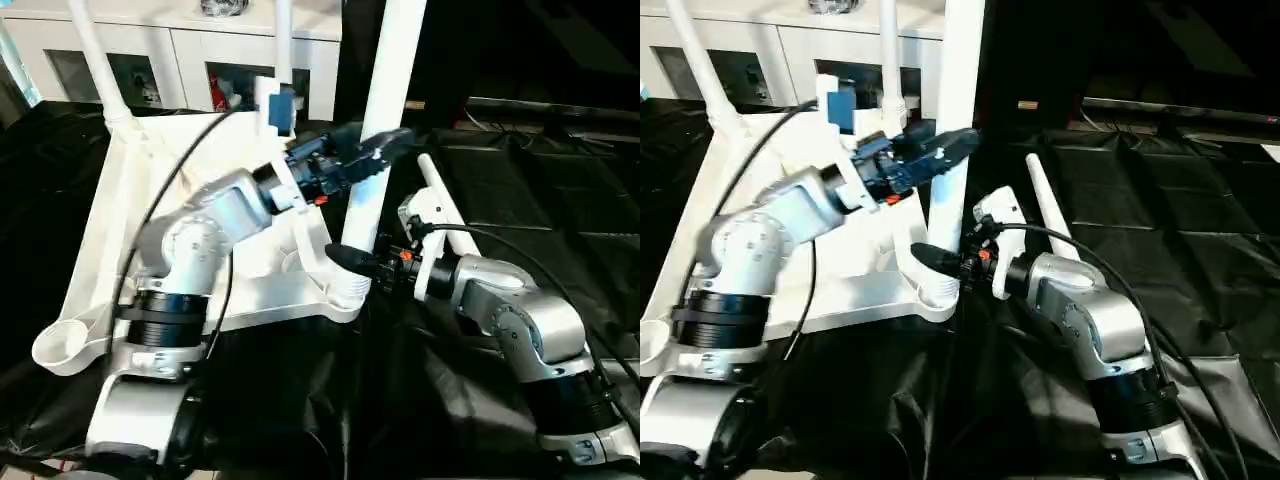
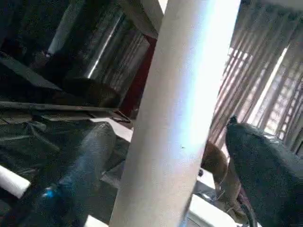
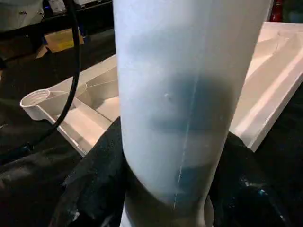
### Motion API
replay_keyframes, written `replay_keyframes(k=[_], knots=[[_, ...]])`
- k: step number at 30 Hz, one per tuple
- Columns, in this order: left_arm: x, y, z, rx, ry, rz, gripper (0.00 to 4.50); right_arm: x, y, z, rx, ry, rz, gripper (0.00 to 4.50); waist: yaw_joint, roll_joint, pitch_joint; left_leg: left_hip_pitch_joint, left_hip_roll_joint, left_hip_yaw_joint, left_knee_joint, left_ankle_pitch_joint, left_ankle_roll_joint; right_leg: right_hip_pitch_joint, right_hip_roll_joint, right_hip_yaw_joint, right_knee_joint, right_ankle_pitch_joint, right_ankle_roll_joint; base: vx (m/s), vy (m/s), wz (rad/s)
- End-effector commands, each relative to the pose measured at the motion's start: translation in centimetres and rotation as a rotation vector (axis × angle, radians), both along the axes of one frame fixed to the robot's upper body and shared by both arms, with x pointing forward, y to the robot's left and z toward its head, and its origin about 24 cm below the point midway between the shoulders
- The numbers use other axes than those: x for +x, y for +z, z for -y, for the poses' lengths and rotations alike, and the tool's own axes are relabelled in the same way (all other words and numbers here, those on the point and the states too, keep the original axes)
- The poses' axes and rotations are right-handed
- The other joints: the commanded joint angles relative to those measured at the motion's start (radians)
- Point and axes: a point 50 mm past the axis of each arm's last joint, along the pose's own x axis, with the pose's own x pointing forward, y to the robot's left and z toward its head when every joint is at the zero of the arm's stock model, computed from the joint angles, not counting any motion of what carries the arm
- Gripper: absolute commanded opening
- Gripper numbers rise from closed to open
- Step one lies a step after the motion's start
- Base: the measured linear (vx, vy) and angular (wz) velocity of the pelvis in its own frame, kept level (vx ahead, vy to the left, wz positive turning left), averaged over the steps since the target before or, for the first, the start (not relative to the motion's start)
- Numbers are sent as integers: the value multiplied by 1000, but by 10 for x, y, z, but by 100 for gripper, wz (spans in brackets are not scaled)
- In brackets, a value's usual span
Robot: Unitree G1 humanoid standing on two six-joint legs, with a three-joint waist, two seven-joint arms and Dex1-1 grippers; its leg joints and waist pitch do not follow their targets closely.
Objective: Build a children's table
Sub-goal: Pick table leg
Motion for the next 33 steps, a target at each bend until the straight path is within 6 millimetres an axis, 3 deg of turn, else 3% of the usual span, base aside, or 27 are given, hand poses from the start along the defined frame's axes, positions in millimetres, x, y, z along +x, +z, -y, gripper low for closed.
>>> replay_keyframes(k=[1,12,13,17,19,33], knots=[[0,11,2,-14,-17,36,403,3,7,0,-10,10,38,189,-2,12,-74,35,63,-29,-72,-221,-37,38,-86,49,-88,-115,-219,0,0,0],[2,10,6,-13,-11,47,294,5,9,-1,-10,13,44,189,-2,12,-74,35,64,-28,-71,-215,-30,39,-87,49,-88,-109,-223,0,0,0],[1,10,7,-16,-13,47,282,5,10,-1,-10,14,45,189,-3,8,-74,35,64,-28,-71,-215,-30,39,-86,49,-89,-109,-223,0,0,0],[0,10,9,-25,-23,45,271,6,11,-2,-12,16,48,189,-3,9,-74,35,64,-28,-71,-210,-27,39,-86,48,-86,-100,-228,0,0,0],[1,9,9,-26,-24,44,236,6,11,-2,-13,17,48,189,-2,10,-73,35,64,-27,-70,-210,-26,39,-87,49,-88,-104,-227,0,0,0],[3,8,9,-14,-14,31,200,8,14,-1,-16,18,56,188,-3,10,-73,35,64,-27,-72,-213,-27,39,-87,49,-89,-105,-225,0,0,0]])
